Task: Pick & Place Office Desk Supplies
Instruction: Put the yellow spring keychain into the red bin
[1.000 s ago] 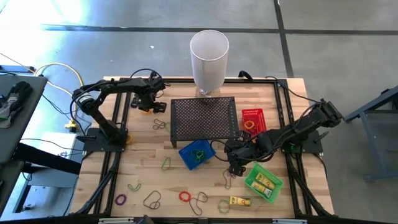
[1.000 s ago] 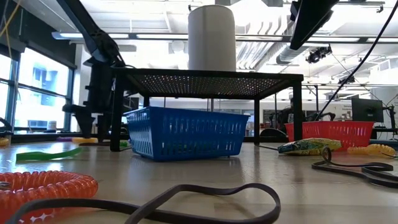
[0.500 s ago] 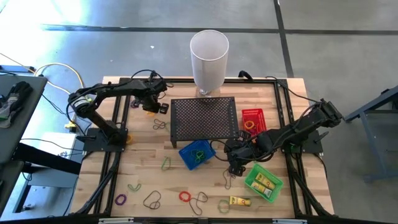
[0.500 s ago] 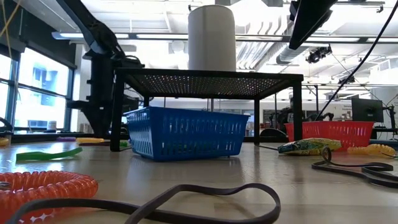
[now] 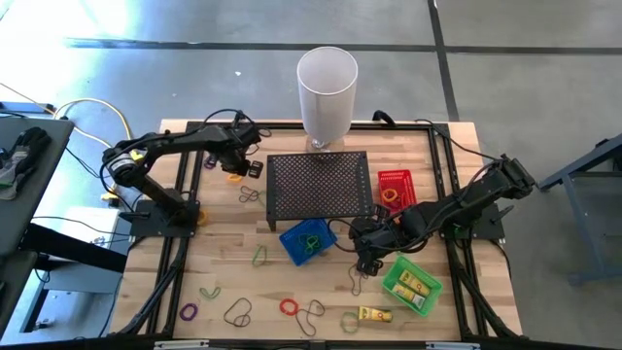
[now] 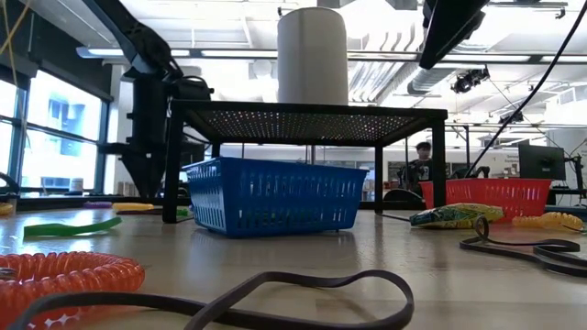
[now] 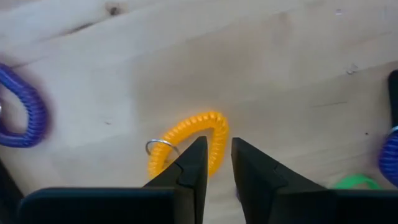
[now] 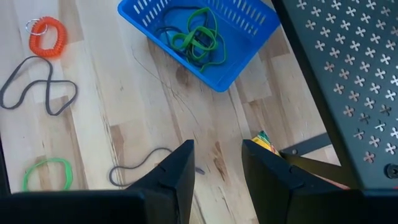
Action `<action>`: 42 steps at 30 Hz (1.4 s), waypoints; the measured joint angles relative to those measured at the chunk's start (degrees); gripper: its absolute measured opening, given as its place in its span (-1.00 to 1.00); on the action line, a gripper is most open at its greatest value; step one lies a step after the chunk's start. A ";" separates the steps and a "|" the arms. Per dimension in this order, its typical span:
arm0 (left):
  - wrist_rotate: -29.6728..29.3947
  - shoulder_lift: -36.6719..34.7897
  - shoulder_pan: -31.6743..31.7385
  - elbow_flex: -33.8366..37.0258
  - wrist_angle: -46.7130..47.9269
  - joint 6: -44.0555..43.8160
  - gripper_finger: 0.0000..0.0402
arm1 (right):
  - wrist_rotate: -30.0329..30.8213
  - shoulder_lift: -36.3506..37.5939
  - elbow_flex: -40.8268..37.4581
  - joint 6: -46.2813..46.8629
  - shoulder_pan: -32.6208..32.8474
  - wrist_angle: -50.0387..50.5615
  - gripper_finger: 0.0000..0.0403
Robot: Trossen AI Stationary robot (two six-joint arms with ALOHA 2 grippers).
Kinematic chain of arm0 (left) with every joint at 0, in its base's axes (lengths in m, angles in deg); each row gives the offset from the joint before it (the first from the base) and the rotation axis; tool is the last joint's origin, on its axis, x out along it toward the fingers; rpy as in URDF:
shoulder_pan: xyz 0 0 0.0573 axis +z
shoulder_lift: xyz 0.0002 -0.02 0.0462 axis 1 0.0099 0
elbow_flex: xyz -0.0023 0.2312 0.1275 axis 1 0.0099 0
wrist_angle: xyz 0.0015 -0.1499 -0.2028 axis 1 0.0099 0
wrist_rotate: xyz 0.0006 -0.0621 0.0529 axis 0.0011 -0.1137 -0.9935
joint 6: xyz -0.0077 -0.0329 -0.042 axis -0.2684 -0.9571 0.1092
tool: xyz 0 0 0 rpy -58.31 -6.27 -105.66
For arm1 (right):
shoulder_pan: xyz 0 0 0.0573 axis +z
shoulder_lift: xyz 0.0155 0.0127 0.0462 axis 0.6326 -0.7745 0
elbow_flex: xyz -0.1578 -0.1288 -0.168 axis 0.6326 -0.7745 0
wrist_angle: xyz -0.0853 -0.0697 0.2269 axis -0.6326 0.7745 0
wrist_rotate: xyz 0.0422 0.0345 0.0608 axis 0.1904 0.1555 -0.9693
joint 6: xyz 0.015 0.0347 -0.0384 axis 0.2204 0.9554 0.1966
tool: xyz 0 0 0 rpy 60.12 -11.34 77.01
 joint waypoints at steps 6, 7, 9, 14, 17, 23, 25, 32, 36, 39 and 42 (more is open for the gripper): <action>-3.29 0.00 -2.21 -0.02 -0.46 0.02 -0.67 | -0.04 0.00 0.00 -0.19 0.00 -0.42 -0.40; -3.38 0.00 -2.48 -0.02 -0.72 0.01 -0.67 | -0.15 0.00 0.00 -0.19 0.00 -0.41 -0.40; -3.39 0.01 -2.67 -0.02 -0.80 -0.75 -0.67 | -0.24 0.00 0.00 -0.19 0.00 -0.38 -0.40; -2.84 2.73 -1.20 -0.02 -0.60 -4.92 -0.67 | -1.00 0.00 0.00 -0.12 0.00 -0.32 -0.40; -0.17 4.86 -0.02 -0.17 -0.77 -6.30 -0.66 | -1.46 0.00 0.00 -0.01 0.00 -0.17 -0.40; -0.41 8.02 -0.18 -0.33 -0.66 -5.64 -0.67 | -1.50 0.00 0.00 0.01 0.00 0.63 -0.40; -1.14 8.11 -0.53 -0.28 -0.76 -5.55 -0.68 | -1.51 0.00 0.00 0.03 0.00 0.74 -0.40; -1.86 7.86 -1.08 -0.21 -0.75 -5.01 -0.94 | -1.50 0.00 0.00 0.05 0.00 1.15 -0.40; -2.36 5.54 -2.78 0.14 0.05 -4.79 -0.97 | -1.50 -0.01 0.00 0.05 0.00 1.17 -0.40; -1.62 1.08 -5.29 0.31 1.63 -5.04 -0.98 | -1.25 0.00 0.00 0.05 -0.05 1.13 -0.40; -1.24 -4.95 -9.30 0.10 2.52 -6.75 -0.98 | -0.79 0.00 0.00 0.05 -0.37 1.08 -0.40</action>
